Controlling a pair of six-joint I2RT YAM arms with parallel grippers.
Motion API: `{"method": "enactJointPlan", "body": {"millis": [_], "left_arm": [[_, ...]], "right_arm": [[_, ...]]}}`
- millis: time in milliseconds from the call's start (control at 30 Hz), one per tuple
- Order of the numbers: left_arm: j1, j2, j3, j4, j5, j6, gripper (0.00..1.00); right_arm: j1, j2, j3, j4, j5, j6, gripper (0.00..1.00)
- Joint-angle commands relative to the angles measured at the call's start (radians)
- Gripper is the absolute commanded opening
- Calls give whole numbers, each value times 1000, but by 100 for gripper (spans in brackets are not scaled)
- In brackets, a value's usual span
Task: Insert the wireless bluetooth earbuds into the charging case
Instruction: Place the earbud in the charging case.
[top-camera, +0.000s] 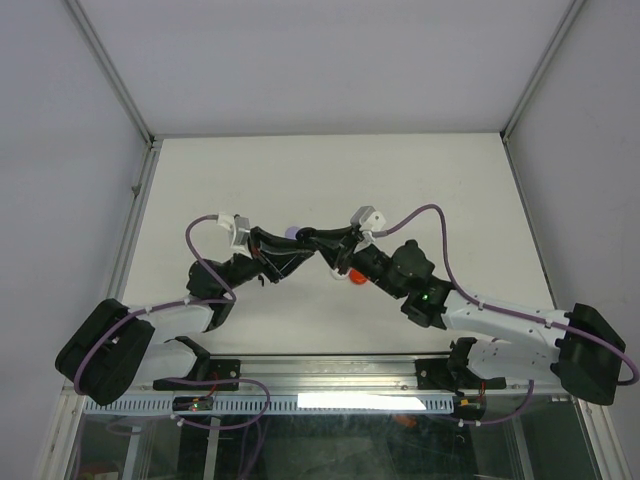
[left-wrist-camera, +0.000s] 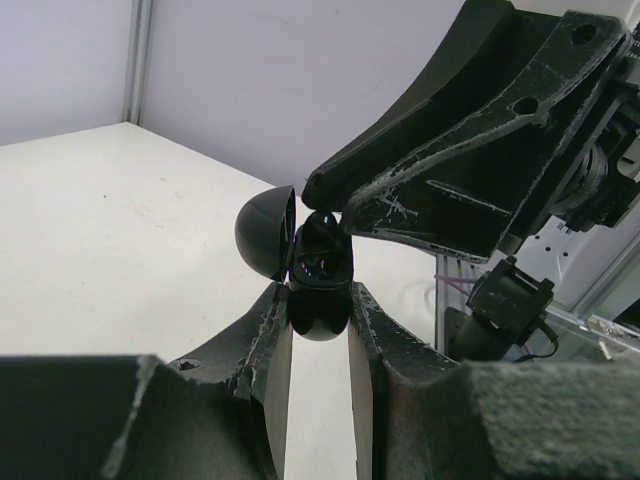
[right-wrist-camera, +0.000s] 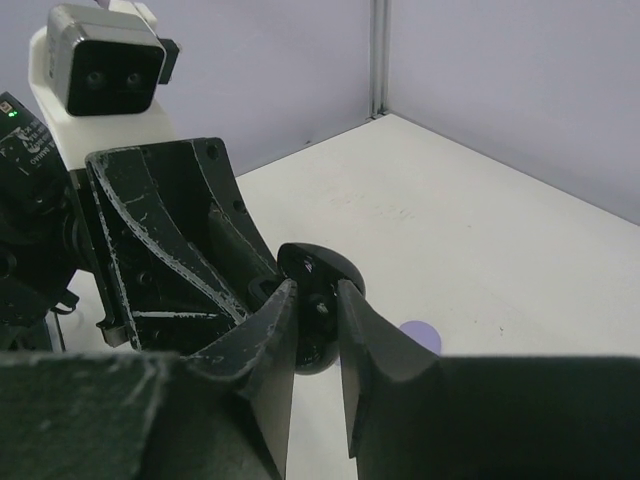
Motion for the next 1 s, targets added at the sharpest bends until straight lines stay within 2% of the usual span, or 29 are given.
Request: {"method": "enactJointPlan", "body": {"millis": [0, 400, 633, 800, 833, 867, 967], "left_arm": [[1, -32, -6, 96, 41, 93, 0], [2, -58, 0, -19, 92, 251, 0], [1, -67, 2, -66, 122, 292, 0], [1, -64, 4, -55, 149, 287, 0], [1, -65, 4, -55, 148, 286, 0], [1, -66, 5, -55, 150, 285, 0], [1, -66, 5, -49, 165, 280, 0]], "right_arm": [[8, -40, -5, 13, -12, 9, 26], [5, -96, 38, -109, -33, 32, 42], [-23, -141, 81, -261, -33, 32, 42], [-62, -147, 76, -297, -33, 32, 42], [-71, -144, 76, -303, -74, 42, 44], [-77, -139, 79, -309, -121, 51, 54], [-87, -123, 82, -313, -159, 54, 55]]}}
